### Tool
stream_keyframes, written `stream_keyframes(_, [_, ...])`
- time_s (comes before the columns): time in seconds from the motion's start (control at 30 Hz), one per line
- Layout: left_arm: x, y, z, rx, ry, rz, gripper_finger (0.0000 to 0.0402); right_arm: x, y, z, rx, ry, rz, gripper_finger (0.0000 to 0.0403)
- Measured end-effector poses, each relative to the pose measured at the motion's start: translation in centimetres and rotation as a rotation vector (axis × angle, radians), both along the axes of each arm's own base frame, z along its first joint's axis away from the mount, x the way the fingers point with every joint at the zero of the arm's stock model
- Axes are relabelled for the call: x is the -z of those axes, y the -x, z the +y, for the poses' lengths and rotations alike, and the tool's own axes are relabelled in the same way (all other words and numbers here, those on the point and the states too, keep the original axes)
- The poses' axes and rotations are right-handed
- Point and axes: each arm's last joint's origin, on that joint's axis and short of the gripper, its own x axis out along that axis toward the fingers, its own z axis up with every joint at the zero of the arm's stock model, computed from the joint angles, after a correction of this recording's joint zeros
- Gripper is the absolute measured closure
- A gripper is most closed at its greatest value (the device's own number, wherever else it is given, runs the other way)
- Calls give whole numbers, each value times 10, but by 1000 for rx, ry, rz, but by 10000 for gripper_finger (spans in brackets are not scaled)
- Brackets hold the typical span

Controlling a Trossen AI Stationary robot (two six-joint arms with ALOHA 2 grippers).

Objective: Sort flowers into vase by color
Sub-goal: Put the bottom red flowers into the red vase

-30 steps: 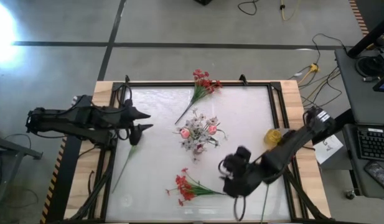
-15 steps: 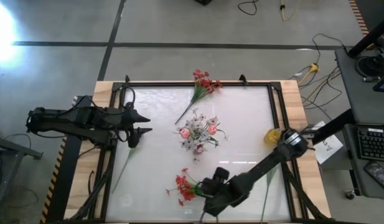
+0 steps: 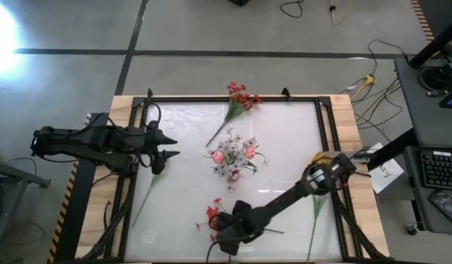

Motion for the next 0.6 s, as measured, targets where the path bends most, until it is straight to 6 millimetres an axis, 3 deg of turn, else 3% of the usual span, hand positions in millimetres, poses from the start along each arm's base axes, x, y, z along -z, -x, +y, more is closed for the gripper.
stream_keyframes(0.33, [2, 1, -1, 10, 7, 25, 216, -3, -1, -7, 13, 38, 116, 113])
stream_keyframes(0.6, [2, 1, -1, 9, 7, 25, 216, 15, 7, -9, -30, -21, 227, 159])
